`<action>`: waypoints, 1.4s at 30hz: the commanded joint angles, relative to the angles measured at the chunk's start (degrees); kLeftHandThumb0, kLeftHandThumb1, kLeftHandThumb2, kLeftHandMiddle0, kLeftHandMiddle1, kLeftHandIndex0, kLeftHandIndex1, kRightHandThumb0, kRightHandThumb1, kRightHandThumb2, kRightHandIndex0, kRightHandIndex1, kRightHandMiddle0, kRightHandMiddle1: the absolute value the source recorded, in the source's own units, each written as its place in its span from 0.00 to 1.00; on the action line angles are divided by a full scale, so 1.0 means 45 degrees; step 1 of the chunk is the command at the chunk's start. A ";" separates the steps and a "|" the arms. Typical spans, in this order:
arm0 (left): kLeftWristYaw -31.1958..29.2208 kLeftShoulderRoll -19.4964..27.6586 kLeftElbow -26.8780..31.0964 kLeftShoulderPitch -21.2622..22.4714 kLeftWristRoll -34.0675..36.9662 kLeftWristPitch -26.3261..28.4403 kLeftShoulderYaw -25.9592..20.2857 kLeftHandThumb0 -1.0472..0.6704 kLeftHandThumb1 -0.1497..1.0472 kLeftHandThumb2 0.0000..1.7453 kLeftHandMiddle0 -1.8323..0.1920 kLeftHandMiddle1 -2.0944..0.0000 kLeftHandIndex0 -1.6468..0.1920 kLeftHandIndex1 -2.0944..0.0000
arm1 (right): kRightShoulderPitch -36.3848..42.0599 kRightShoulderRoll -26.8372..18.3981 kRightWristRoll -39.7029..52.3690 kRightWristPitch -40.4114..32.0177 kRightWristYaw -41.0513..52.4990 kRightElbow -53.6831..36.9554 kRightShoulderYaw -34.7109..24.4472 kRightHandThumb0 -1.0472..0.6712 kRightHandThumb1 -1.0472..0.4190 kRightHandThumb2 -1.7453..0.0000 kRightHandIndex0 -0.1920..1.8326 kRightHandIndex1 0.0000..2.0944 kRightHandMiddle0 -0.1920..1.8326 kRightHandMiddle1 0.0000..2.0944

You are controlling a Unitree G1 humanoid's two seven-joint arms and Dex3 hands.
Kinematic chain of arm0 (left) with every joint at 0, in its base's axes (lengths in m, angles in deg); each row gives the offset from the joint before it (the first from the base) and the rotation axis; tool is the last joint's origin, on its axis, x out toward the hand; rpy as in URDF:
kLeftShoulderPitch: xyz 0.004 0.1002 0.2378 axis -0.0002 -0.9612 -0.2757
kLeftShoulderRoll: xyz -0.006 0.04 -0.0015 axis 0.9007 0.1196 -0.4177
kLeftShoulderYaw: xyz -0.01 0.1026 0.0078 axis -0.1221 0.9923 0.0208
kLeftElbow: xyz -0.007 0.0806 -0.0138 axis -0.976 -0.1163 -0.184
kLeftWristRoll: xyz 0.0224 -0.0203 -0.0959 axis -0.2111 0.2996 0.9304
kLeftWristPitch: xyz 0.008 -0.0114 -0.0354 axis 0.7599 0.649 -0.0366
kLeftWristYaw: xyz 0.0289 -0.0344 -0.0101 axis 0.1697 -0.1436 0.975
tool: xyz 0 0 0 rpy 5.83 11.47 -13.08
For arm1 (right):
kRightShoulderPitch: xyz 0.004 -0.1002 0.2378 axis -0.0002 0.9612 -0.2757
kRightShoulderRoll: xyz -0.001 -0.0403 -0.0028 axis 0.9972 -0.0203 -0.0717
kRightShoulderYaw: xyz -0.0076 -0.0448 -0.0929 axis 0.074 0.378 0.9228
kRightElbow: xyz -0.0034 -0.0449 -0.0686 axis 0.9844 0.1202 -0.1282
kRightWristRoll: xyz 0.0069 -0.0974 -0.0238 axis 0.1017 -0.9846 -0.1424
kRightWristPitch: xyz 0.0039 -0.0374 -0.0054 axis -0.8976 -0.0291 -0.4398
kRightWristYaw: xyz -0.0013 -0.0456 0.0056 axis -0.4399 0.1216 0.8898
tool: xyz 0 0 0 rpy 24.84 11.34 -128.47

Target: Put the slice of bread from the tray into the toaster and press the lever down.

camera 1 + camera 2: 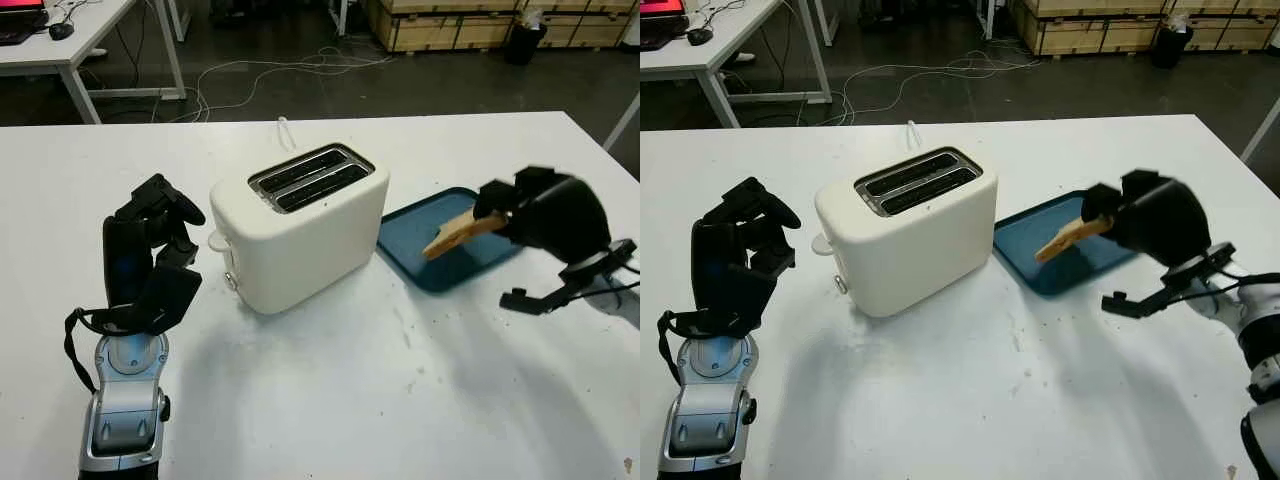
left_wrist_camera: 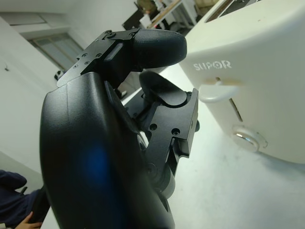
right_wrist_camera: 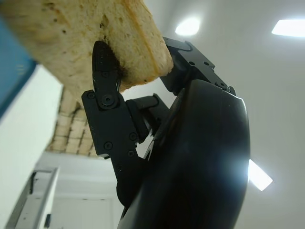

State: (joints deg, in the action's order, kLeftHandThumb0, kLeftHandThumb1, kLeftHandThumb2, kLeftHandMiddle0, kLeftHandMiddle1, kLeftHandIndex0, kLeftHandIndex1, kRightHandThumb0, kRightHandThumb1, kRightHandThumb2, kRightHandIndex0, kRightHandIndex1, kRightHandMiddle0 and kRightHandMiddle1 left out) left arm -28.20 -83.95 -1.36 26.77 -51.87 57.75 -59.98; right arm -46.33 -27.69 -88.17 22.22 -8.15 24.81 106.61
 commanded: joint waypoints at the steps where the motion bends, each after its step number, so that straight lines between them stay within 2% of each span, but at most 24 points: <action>1: 0.0051 0.0050 0.0045 0.0212 -0.0082 0.0006 0.0047 0.58 0.86 0.61 0.36 0.17 0.51 0.17 | -0.0746 -0.0134 0.0746 0.0501 0.0538 -0.0002 -0.0455 0.41 0.09 0.86 0.51 0.83 0.46 0.70; 5: 0.0052 0.0015 0.0119 0.0161 -0.0092 0.0057 0.0061 0.58 0.86 0.61 0.36 0.17 0.51 0.17 | -0.1602 0.0129 0.2109 0.0870 0.2338 0.0277 -0.1219 0.39 0.09 0.83 0.52 0.83 0.46 0.71; 9: 0.0085 -0.0004 0.0129 0.0153 -0.0100 0.0027 0.0034 0.58 0.86 0.62 0.37 0.17 0.51 0.17 | -0.2829 0.0417 0.3699 0.1240 0.4884 0.0975 -0.1919 0.38 0.09 0.80 0.50 0.83 0.47 0.65; 11: 0.0077 -0.0009 0.0166 0.0130 -0.0110 0.0081 0.0033 0.58 0.86 0.62 0.37 0.17 0.51 0.17 | -0.3479 0.0712 0.4769 0.1327 0.6433 0.1401 -0.2436 0.38 0.09 0.79 0.51 0.81 0.49 0.60; 13: 0.0083 -0.0009 0.0159 0.0100 -0.0101 0.0044 0.0027 0.58 0.85 0.61 0.38 0.17 0.52 0.17 | -0.4206 0.1094 0.6211 0.1091 0.8615 0.1522 -0.3087 0.37 0.09 0.80 0.50 0.82 0.48 0.61; 15: 0.0081 -0.0002 0.0087 0.0098 -0.0023 -0.0092 0.0004 0.58 0.86 0.61 0.37 0.17 0.52 0.17 | -0.4843 0.1386 0.7292 0.0853 1.0423 0.1444 -0.3557 0.39 0.09 0.81 0.49 0.83 0.49 0.56; 18: 0.0067 0.0028 0.0108 0.0087 -0.0050 -0.0068 0.0002 0.58 0.86 0.61 0.37 0.17 0.51 0.17 | -0.5721 0.1843 0.8869 0.0639 1.3115 0.1581 -0.4221 0.41 0.09 0.80 0.49 0.83 0.41 0.74; 20: 0.0030 0.0024 0.0183 0.0057 -0.0013 -0.0008 -0.0019 0.58 0.86 0.61 0.37 0.17 0.52 0.17 | -0.6367 0.2158 0.9383 0.0269 1.4243 0.1588 -0.4458 0.41 0.09 0.81 0.50 0.83 0.40 0.80; 24: 0.0092 0.0008 0.0166 0.0022 -0.0052 -0.0020 -0.0053 0.58 0.86 0.60 0.38 0.17 0.52 0.17 | -0.7376 0.2800 0.9579 -0.0267 1.5267 0.1379 -0.4504 0.40 0.09 0.81 0.55 0.83 0.45 0.83; 27: 0.0091 0.0012 0.0150 -0.0003 -0.0044 -0.0046 -0.0059 0.58 0.86 0.59 0.38 0.17 0.53 0.17 | -0.7976 0.3493 0.9986 -0.1204 1.6375 0.1126 -0.4571 0.42 0.09 0.81 0.57 0.83 0.47 0.83; 30: 0.0103 0.0033 0.0108 -0.0004 -0.0071 -0.0115 -0.0045 0.58 0.86 0.59 0.38 0.17 0.52 0.17 | -0.8274 0.4137 0.9685 -0.2068 1.6647 0.0512 -0.4256 0.38 0.09 0.80 0.59 0.83 0.49 0.83; 33: 0.0107 0.0031 0.0107 -0.0028 -0.0056 -0.0180 -0.0039 0.58 0.86 0.59 0.37 0.17 0.52 0.17 | -0.8172 0.4849 0.9753 -0.2971 1.7102 -0.0215 -0.4057 0.33 0.09 0.79 0.62 0.83 0.53 0.83; 37: 0.0155 0.0048 0.0043 -0.0051 -0.0078 -0.0295 -0.0050 0.58 0.86 0.59 0.38 0.17 0.52 0.17 | -0.7763 0.5441 0.9885 -0.4422 1.7833 -0.1309 -0.3866 0.32 0.09 0.78 0.62 0.83 0.52 0.83; 42: 0.0133 0.0017 0.0099 -0.0076 -0.0038 -0.0232 -0.0057 0.57 0.86 0.60 0.37 0.17 0.52 0.17 | -0.7103 0.6118 0.9834 -0.5786 1.8310 -0.2670 -0.3577 0.32 0.09 0.78 0.65 0.83 0.57 0.83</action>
State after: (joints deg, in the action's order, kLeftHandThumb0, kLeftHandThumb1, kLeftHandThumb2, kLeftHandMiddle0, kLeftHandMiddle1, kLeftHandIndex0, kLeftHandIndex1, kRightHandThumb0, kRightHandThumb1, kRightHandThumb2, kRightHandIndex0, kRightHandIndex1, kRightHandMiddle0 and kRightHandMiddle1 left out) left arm -27.96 -83.97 -1.08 26.71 -52.17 57.57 -60.10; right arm -79.77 -0.85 -44.00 -1.76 73.71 14.29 90.10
